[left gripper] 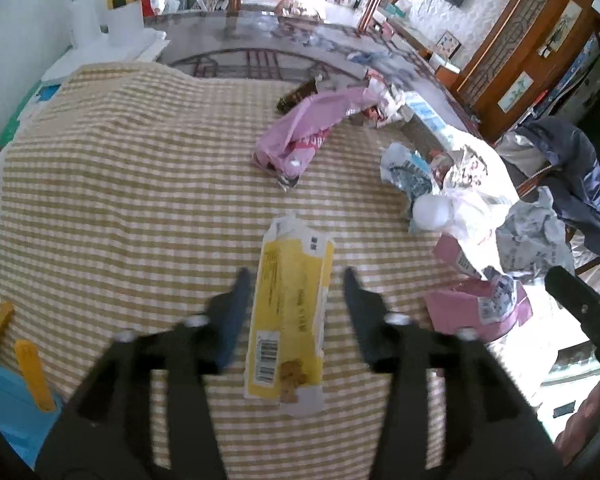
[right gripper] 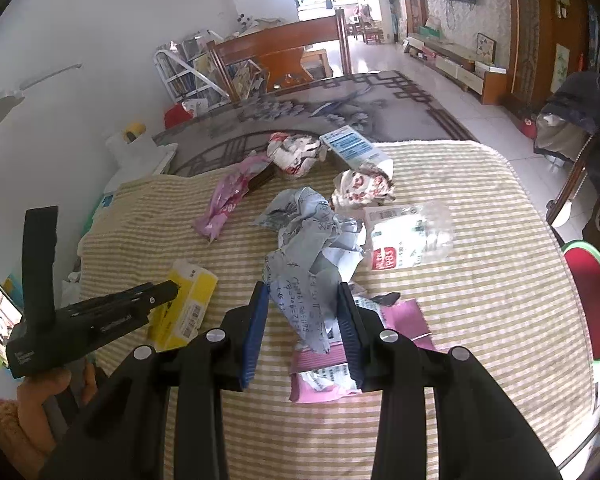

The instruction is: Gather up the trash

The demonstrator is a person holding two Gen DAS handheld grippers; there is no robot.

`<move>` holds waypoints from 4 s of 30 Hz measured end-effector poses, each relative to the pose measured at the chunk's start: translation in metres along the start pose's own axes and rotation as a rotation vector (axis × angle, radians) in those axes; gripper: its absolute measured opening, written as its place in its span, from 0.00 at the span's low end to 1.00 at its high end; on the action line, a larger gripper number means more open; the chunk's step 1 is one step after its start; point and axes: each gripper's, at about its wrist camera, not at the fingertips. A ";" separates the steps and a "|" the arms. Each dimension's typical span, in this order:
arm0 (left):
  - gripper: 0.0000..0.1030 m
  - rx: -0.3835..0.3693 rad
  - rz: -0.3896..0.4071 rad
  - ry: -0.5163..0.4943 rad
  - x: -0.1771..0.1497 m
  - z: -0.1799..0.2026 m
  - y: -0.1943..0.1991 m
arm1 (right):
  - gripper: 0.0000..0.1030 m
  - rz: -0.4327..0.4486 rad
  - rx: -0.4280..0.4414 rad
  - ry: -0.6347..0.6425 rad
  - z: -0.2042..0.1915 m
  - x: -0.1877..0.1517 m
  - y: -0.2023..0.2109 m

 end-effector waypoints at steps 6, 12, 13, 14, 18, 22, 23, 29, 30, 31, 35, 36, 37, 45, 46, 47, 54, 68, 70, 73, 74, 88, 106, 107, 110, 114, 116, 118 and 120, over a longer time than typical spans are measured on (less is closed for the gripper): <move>0.68 0.011 -0.004 0.013 0.000 -0.006 0.002 | 0.33 0.028 0.001 -0.015 0.003 0.005 0.004; 0.74 0.035 -0.050 -0.023 -0.006 -0.007 -0.010 | 0.33 0.045 -0.009 -0.005 0.002 0.005 0.000; 0.74 0.035 -0.063 -0.024 -0.008 -0.007 -0.013 | 0.33 0.041 -0.009 -0.010 0.003 0.004 -0.001; 0.74 0.035 -0.075 -0.027 -0.011 -0.006 -0.018 | 0.33 0.040 -0.011 -0.012 0.005 0.003 -0.001; 0.74 0.043 -0.108 -0.049 -0.017 0.000 -0.031 | 0.33 0.035 -0.025 -0.021 0.012 0.000 -0.005; 0.72 0.051 -0.138 -0.065 -0.022 0.004 -0.044 | 0.34 0.029 -0.033 -0.031 0.019 -0.002 -0.006; 0.63 0.054 -0.145 -0.070 -0.024 0.005 -0.048 | 0.34 0.030 -0.035 -0.031 0.021 -0.003 -0.006; 0.38 0.072 -0.114 -0.053 -0.020 0.002 -0.044 | 0.34 0.049 -0.040 -0.037 0.031 0.003 0.000; 0.38 0.077 -0.100 -0.050 -0.018 0.002 -0.039 | 0.34 0.055 -0.038 -0.041 0.032 0.005 0.001; 0.38 0.085 -0.072 -0.049 -0.015 0.004 -0.031 | 0.34 0.062 -0.034 -0.047 0.034 0.007 0.002; 0.38 0.088 0.015 -0.071 0.003 0.017 0.000 | 0.34 0.092 -0.012 -0.082 0.042 0.020 0.009; 0.38 0.086 0.036 -0.083 0.008 0.022 0.007 | 0.34 0.100 -0.010 -0.086 0.044 0.024 0.011; 0.38 0.080 0.063 -0.099 0.015 0.030 0.016 | 0.34 0.108 -0.007 -0.091 0.046 0.027 0.013; 0.38 0.014 0.155 -0.160 0.047 0.092 0.041 | 0.34 0.146 -0.005 -0.108 0.082 0.050 0.032; 0.38 0.007 0.160 -0.161 0.050 0.100 0.042 | 0.34 0.148 -0.004 -0.112 0.089 0.054 0.035; 0.38 -0.003 0.164 -0.164 0.055 0.110 0.039 | 0.34 0.150 -0.003 -0.113 0.096 0.057 0.038; 0.39 -0.047 0.174 -0.181 0.067 0.173 0.033 | 0.34 0.149 -0.009 -0.112 0.148 0.074 0.050; 0.39 -0.241 0.108 -0.280 0.073 0.342 -0.017 | 0.34 0.155 -0.124 -0.216 0.306 0.085 0.091; 0.39 -0.269 0.090 -0.302 0.073 0.364 -0.025 | 0.34 0.155 -0.152 -0.250 0.330 0.083 0.098; 0.39 -0.323 0.044 -0.346 0.073 0.405 -0.044 | 0.34 0.155 -0.194 -0.325 0.368 0.077 0.109; 0.39 -0.331 0.032 -0.359 0.072 0.414 -0.048 | 0.34 0.155 -0.210 -0.352 0.383 0.074 0.113; 0.42 -0.424 -0.131 -0.574 0.058 0.522 -0.106 | 0.34 0.198 -0.286 -0.461 0.453 0.067 0.152; 0.84 -0.265 -0.004 -0.392 0.070 0.421 -0.063 | 0.39 0.068 -0.263 -0.416 0.446 0.073 0.093; 0.84 -0.250 0.003 -0.374 0.070 0.412 -0.060 | 0.42 0.058 -0.270 -0.417 0.445 0.072 0.090; 0.84 -0.216 0.013 -0.330 0.068 0.389 -0.055 | 0.64 0.080 -0.285 -0.431 0.441 0.072 0.087; 0.84 -0.184 0.008 -0.279 0.062 0.363 -0.051 | 0.68 0.081 -0.275 -0.421 0.430 0.078 0.081; 0.84 -0.171 0.017 -0.262 0.059 0.350 -0.046 | 0.68 0.081 -0.260 -0.404 0.418 0.083 0.076; 0.84 -0.157 0.029 -0.256 0.057 0.341 -0.040 | 0.68 0.077 -0.241 -0.382 0.404 0.087 0.071; 0.84 -0.150 0.039 -0.239 0.054 0.330 -0.034 | 0.68 0.070 -0.224 -0.356 0.390 0.091 0.066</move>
Point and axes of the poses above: each gripper's, at about its wrist camera, not at the fingertips, and y roughly against the way its jaws point, z to its right, x to its top, and after that the axes turned 10 degrees about -y, right-handed
